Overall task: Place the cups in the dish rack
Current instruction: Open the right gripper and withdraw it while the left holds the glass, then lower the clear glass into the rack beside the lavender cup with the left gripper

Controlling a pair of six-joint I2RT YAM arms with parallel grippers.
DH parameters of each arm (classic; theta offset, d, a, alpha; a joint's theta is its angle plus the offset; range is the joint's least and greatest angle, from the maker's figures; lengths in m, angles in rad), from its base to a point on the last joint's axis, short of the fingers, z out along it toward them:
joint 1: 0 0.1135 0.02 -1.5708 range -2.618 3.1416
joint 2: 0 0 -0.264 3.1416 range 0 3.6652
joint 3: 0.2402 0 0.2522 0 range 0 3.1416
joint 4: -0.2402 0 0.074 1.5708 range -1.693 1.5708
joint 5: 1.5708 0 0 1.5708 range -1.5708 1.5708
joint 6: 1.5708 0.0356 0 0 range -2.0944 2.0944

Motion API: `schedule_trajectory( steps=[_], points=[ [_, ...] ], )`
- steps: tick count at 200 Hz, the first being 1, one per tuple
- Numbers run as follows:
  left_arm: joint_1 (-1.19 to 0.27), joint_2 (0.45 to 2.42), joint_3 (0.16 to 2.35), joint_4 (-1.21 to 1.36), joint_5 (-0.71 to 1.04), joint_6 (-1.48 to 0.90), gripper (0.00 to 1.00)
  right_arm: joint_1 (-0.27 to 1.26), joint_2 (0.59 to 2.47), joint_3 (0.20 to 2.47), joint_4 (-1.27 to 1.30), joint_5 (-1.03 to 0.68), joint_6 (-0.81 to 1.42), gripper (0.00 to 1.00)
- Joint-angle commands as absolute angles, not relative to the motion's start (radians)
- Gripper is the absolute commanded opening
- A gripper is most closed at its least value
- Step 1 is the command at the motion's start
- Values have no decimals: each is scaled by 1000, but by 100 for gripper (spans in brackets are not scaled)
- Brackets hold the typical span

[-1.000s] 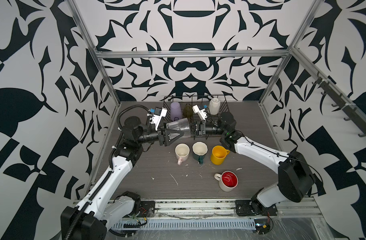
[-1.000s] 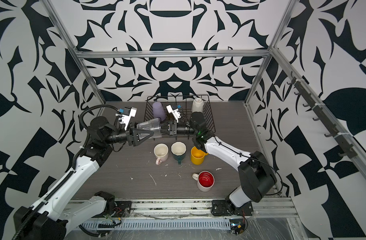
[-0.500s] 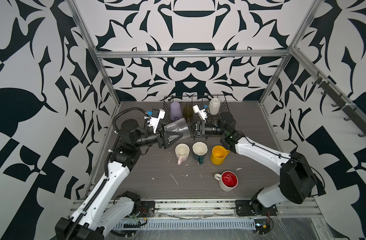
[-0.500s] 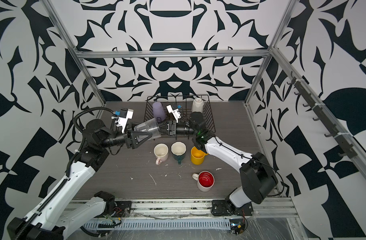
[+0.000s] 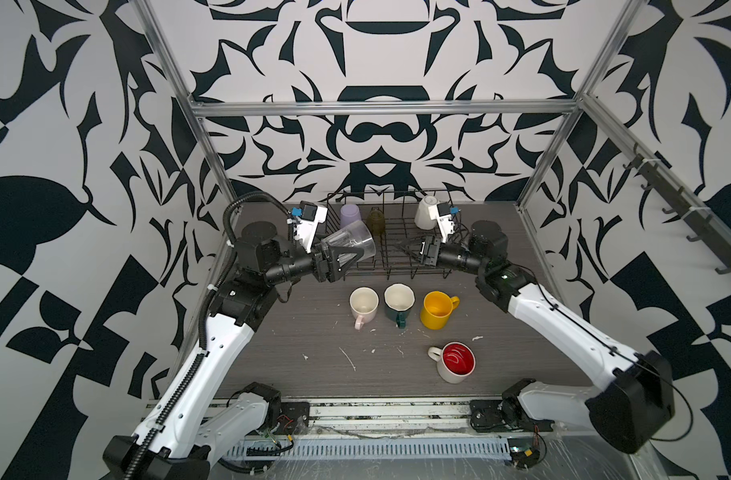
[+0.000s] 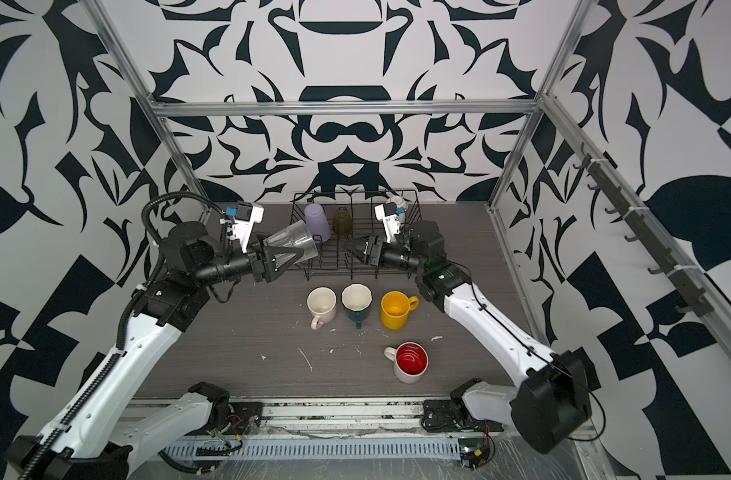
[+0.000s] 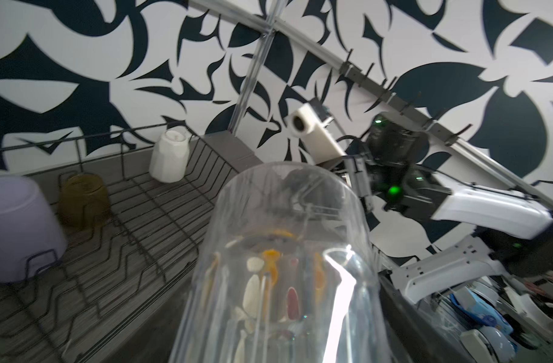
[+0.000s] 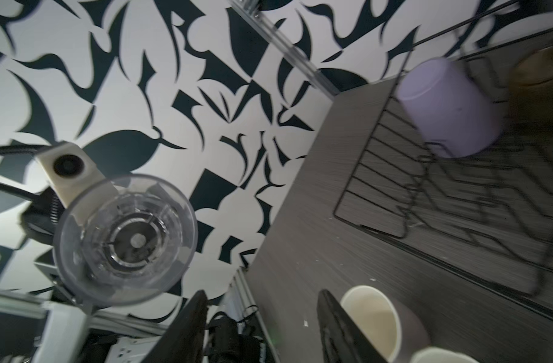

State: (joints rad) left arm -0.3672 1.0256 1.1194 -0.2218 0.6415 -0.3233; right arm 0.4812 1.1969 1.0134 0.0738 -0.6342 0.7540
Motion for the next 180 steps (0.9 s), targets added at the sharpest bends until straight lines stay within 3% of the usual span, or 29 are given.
schedule_trajectory(
  steps=[1,18,36,47,180],
  points=[
    [-370,1083,1199,-390,513,-278,0,484,1103,1069,-188,-418,533,66],
    [-369,1146,1262,-464,462,-278,0,483,1044,1063,-258,-312,477,74],
    [-370,1220,1333,-542,412,-279,0,483,996,1044,-293,-237,449,93],
    [-370,1262,1374,-584,381,-281,0,483,974,1032,-307,-209,439,99],
    [-430,1674,1755,-949,36,-223,0,482,938,989,-345,-157,399,99]
  ],
)
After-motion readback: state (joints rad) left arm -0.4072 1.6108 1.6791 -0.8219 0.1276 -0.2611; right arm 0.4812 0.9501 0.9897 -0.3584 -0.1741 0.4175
